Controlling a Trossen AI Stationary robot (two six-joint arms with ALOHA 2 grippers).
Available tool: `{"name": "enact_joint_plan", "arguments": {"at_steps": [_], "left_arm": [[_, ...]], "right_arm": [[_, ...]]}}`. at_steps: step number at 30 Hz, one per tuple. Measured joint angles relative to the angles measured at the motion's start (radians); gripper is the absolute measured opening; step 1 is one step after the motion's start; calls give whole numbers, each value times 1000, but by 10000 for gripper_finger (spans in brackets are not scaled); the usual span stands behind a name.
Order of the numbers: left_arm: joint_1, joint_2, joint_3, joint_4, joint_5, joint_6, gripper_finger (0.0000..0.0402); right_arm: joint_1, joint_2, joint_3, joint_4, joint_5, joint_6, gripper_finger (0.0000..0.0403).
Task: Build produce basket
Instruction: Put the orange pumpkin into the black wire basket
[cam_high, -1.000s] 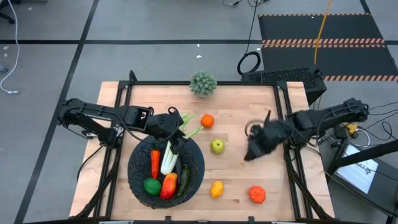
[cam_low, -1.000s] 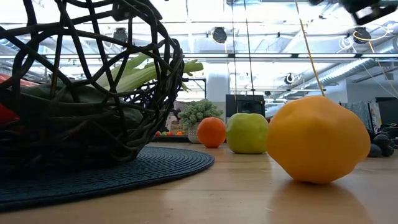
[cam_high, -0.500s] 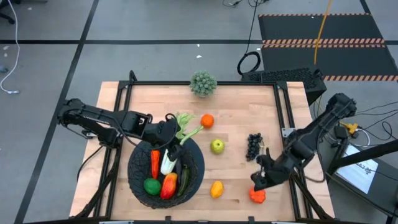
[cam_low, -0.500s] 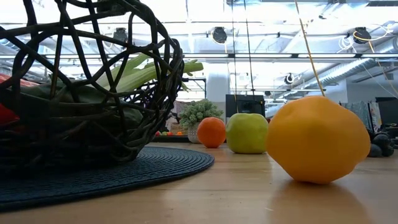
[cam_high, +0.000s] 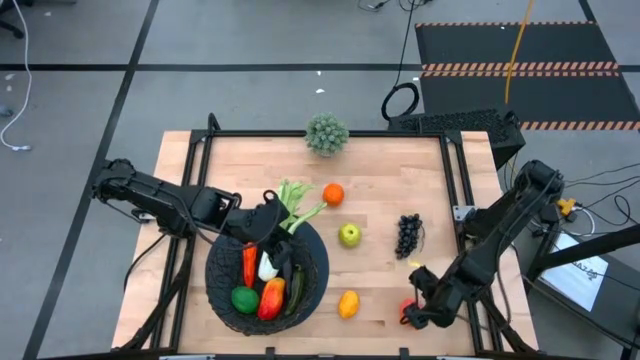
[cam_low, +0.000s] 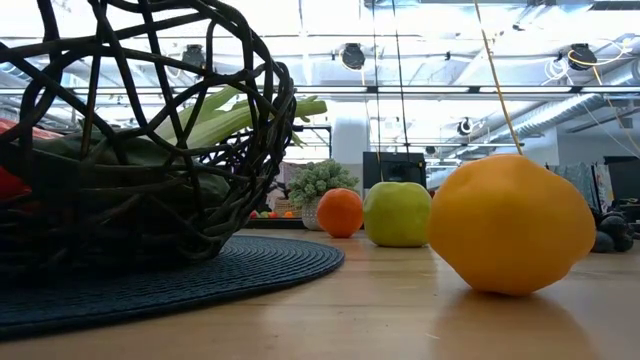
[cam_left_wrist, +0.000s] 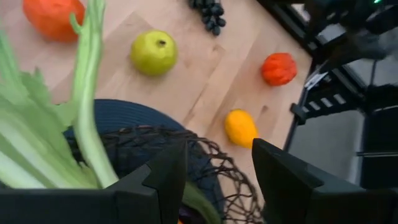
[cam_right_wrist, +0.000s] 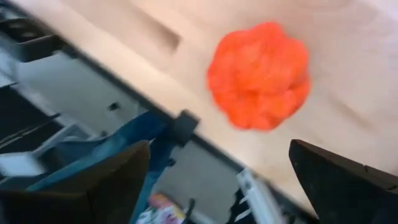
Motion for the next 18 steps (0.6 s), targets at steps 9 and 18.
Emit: {"name": "enact_joint_plan", "arguments": {"at_steps": [9,18], "left_arm": [[-37,0,0,48,-11,-45,182],[-67,0,0,58,-60,-79,182]], "right_arm": [[-16,103,0,-57,21,-72,384],[-61,138,0,-86,54,-147,384]]}}
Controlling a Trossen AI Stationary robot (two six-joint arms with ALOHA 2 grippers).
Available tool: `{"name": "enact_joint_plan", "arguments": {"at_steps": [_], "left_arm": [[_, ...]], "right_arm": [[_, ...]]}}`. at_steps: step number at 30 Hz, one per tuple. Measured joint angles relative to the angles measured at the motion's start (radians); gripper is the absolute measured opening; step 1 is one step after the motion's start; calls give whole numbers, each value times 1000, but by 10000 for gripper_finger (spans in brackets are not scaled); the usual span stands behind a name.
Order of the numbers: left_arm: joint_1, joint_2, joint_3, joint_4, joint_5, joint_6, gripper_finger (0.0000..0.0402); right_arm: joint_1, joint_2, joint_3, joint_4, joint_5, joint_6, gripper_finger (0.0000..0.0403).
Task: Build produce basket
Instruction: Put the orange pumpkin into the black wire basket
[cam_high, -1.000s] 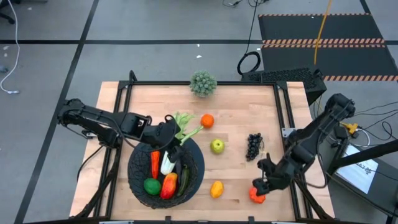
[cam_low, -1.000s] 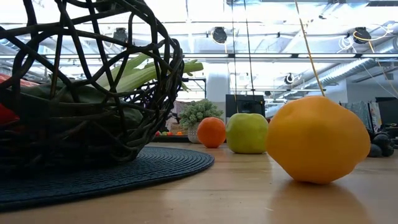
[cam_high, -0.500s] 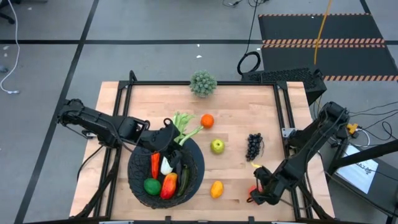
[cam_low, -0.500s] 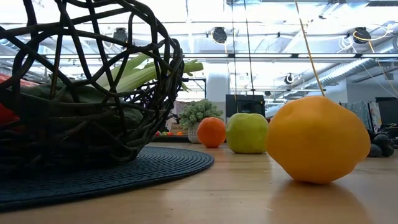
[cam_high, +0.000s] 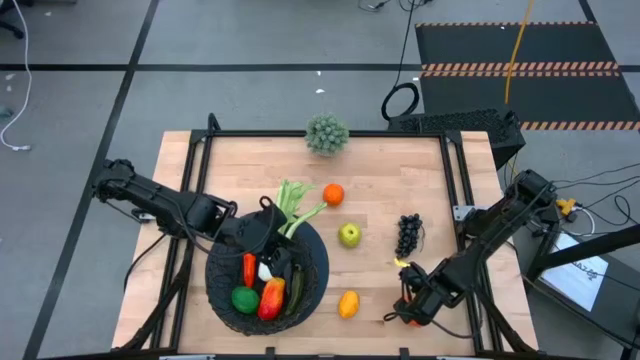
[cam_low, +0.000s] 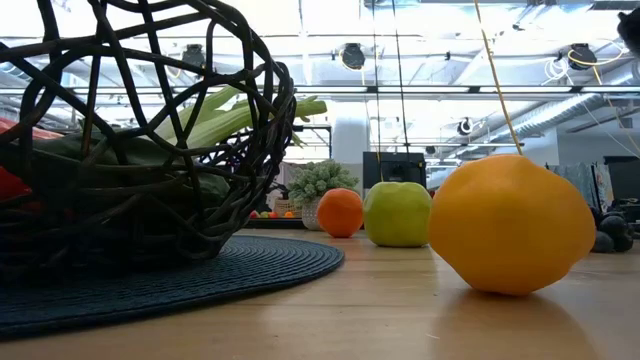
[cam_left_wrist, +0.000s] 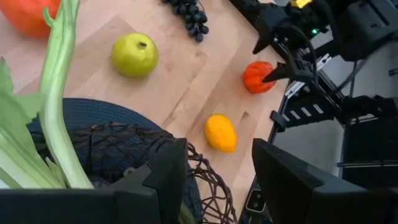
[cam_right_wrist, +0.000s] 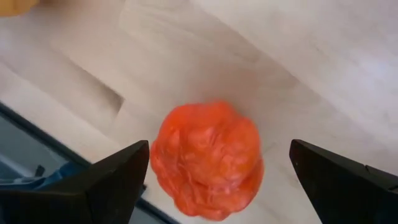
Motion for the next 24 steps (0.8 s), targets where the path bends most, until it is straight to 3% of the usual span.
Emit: {"name": "enact_joint_plan", "arguments": {"at_steps": [15,24], "left_arm": [[0,0,0,13,-1,8,182],[0,0,0,12,-13,21,182]], "right_arm": [[-16,2,-143,222,-84,-3,383],[-15,2,-153,257,-117,-17,325]]}}
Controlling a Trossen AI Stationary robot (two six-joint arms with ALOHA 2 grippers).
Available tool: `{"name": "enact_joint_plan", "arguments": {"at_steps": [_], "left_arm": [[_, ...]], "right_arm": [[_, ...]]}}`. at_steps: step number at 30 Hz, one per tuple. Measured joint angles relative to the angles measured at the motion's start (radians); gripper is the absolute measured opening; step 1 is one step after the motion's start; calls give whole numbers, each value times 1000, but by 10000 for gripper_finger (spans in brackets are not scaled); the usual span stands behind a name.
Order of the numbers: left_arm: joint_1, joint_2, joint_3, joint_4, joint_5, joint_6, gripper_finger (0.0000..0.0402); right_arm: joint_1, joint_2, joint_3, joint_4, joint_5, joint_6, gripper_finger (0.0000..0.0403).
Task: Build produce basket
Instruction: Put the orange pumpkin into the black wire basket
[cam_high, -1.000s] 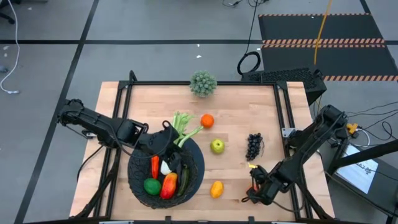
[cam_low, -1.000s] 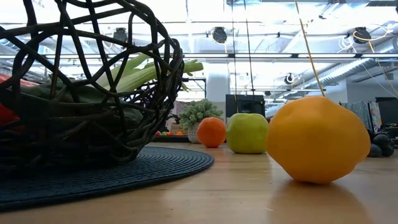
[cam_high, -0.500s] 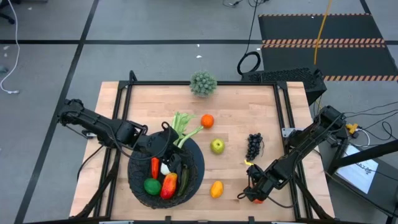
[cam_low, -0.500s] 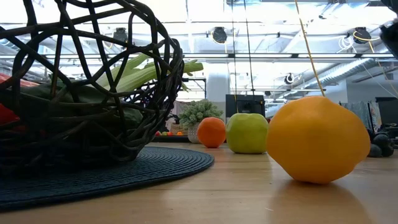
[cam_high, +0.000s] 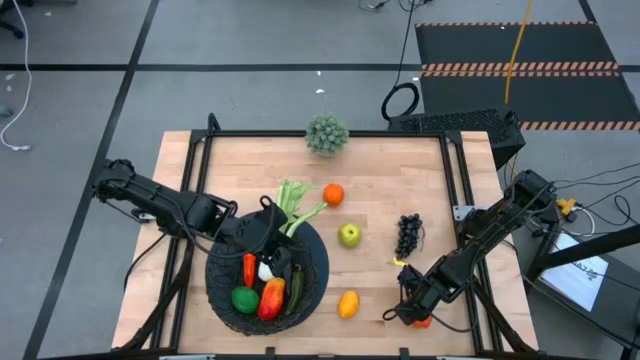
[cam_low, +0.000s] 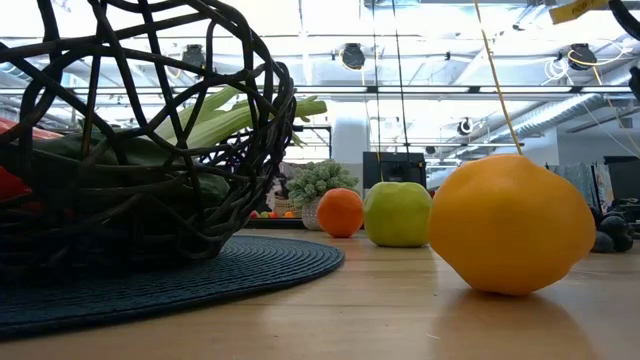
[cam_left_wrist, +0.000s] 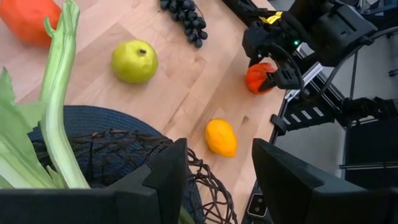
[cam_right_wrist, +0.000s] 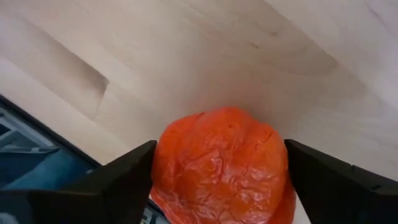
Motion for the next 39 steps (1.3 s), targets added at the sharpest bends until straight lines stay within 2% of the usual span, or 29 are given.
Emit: {"name": "enact_joint_plan", "arguments": {"at_steps": [3,15,22,31,35,39], "left_arm": [[0,0,0,0,-7,-2,182],[0,0,0,1,-7,-47,182],[0,0,0,45,-45,-62,182],[0,0,0,71,-95,-61,182],[0,0,0,87,-105,-50,182],[0,0,0,96,-111,-41,182]], "right_arm": [[0,0,0,22,-25,-7,315],[-9,-42,0,189,-12,-60,313],[-39,-176,0,230,140,-140,312],[-100,-365,0,396,423,-440,314],[-141,-423,0,510,480,-584,314],[-194,-466,0,652,481,-760,315]]}}
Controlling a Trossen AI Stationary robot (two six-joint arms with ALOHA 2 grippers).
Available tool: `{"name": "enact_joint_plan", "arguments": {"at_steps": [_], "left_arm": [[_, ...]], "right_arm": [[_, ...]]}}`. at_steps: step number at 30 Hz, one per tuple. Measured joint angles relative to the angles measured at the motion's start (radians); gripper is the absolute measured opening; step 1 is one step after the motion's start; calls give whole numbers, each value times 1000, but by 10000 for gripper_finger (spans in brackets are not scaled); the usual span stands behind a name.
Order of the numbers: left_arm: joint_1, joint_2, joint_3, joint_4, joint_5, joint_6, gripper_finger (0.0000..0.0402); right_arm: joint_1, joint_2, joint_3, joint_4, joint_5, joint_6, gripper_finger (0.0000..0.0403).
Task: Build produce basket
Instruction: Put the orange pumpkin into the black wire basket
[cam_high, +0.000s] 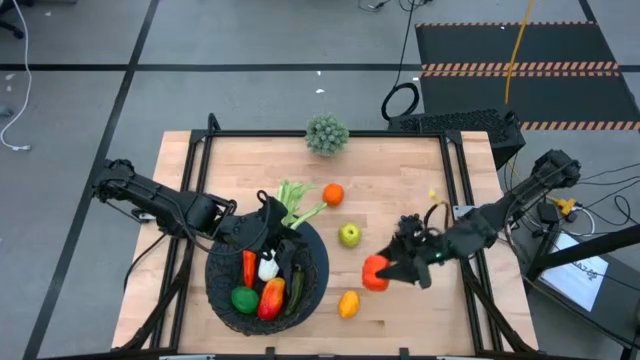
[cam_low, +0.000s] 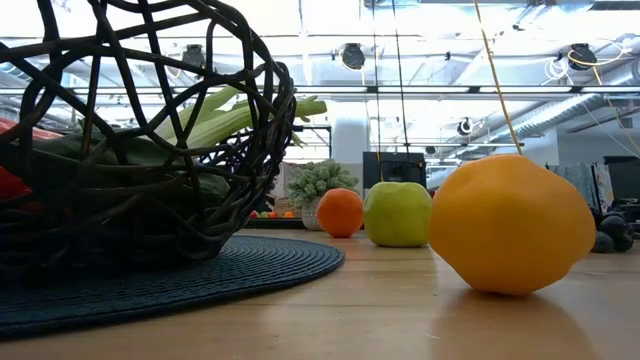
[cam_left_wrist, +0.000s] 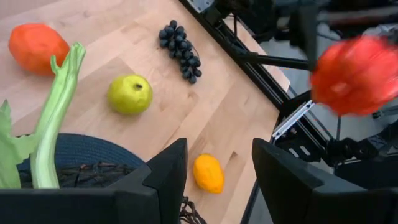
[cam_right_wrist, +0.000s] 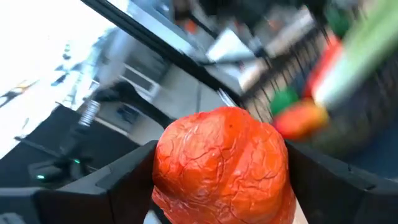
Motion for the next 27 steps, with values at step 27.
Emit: {"name": "enact_joint_plan", "arguments": {"at_steps": [27], "left_arm": [[141,0,0,107,-33,224,182]], "right_arm": [[-199,-134,0,450,77,-1269,314]]}}
